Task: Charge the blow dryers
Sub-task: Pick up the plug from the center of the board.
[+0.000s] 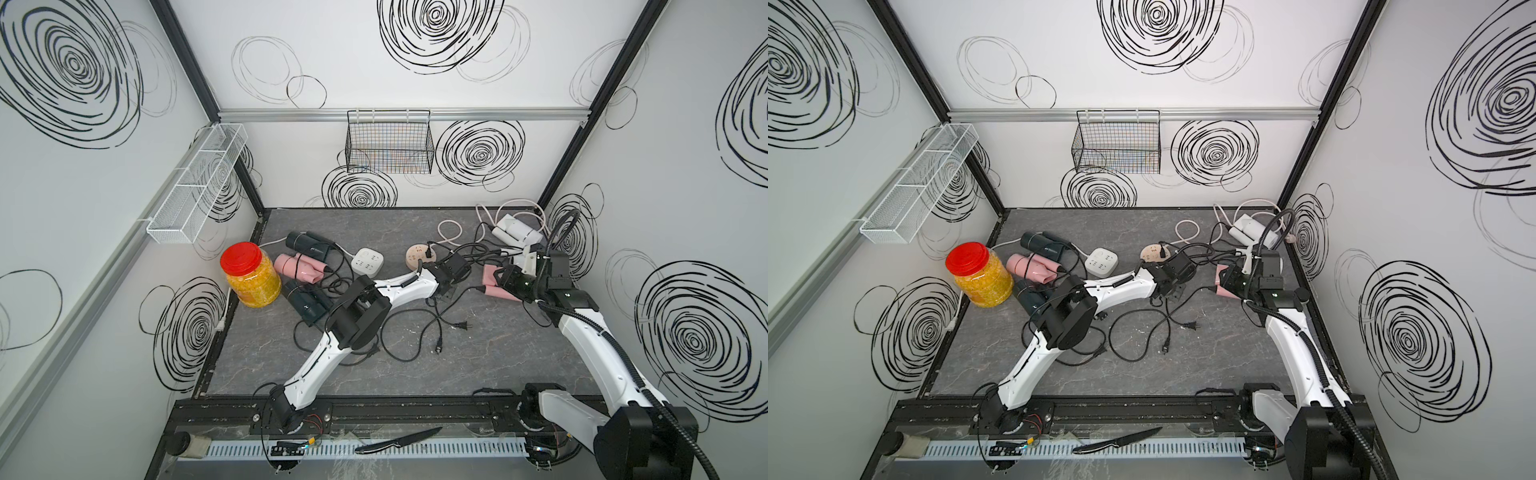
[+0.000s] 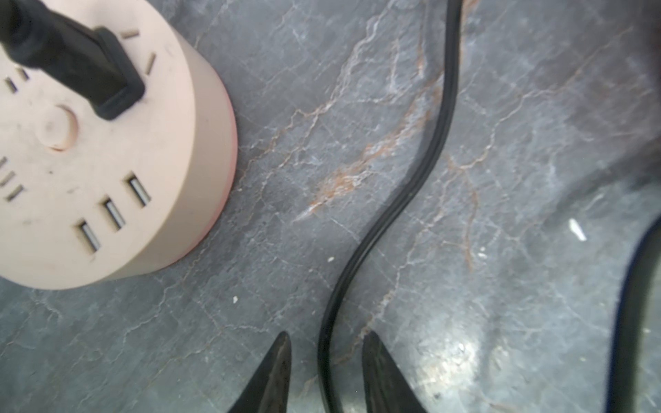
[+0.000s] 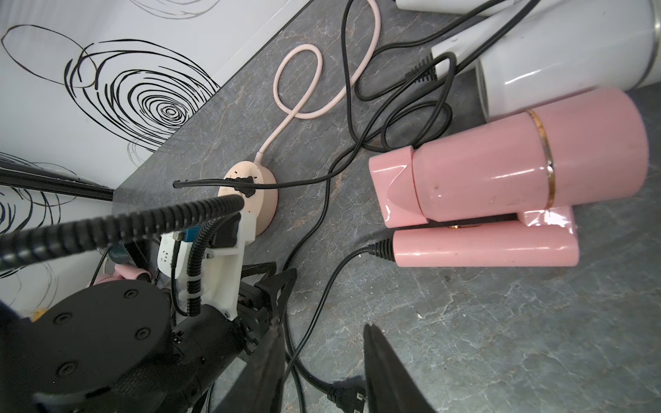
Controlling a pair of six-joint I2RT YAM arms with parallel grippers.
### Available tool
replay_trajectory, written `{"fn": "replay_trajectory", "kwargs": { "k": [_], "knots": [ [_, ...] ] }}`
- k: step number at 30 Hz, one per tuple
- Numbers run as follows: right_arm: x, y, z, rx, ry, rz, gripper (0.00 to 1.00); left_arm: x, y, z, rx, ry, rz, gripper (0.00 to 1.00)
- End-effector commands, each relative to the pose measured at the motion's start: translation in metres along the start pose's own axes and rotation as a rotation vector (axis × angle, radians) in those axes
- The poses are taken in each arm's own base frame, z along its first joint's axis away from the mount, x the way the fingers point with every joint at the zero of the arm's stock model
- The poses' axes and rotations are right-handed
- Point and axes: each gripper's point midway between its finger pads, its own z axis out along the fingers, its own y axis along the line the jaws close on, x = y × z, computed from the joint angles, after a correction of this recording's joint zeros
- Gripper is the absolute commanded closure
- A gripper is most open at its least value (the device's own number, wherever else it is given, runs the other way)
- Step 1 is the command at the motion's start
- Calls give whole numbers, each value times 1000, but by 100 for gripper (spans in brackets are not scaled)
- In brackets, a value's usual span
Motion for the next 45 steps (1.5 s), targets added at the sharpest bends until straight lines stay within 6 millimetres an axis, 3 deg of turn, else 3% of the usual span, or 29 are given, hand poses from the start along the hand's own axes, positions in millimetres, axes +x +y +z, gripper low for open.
{"fn": "replay_trajectory", "kwargs": {
  "k": [1, 5, 9, 14, 17, 21, 27, 30, 32, 34, 40, 45],
  "knots": [
    [1, -1, 0, -2, -6, -8, 60, 7, 7, 11, -20, 42, 2, 71],
    [-2, -5, -1, 20, -15, -19, 60, 10, 0, 10, 14, 64, 6, 81],
    [-8, -10, 0, 30, -34, -16, 60, 1, 2, -6, 27, 47, 2, 89],
    [-19, -12, 3, 4, -43, 24, 60, -44, 2, -65, 53, -84, 0, 96],
    [-28, -15, 7, 20, -49, 30, 60, -76, 3, -109, 58, -178, 0, 96],
    [-38, -20, 13, 44, -49, 35, 60, -104, 12, -156, 55, -267, -8, 97],
    [-62, -35, 21, 84, -88, 68, 60, -124, 26, -201, 45, -355, -24, 97],
    [-79, -40, 24, 100, -106, 81, 60, -129, 33, -212, 42, -378, -36, 97],
    [-86, -41, 28, 104, -93, 85, 60, -130, 37, -213, 45, -378, -41, 97],
    [-88, -39, 32, 96, -56, 95, 60, -127, 37, -207, 62, -354, -40, 90],
    [-76, -18, 50, 62, 26, 11, 58, -96, 26, -157, 119, -241, -6, 78],
    [-62, -10, 61, 13, 87, 21, 58, -75, 46, -124, 113, -185, -70, 56]
  ]
}}
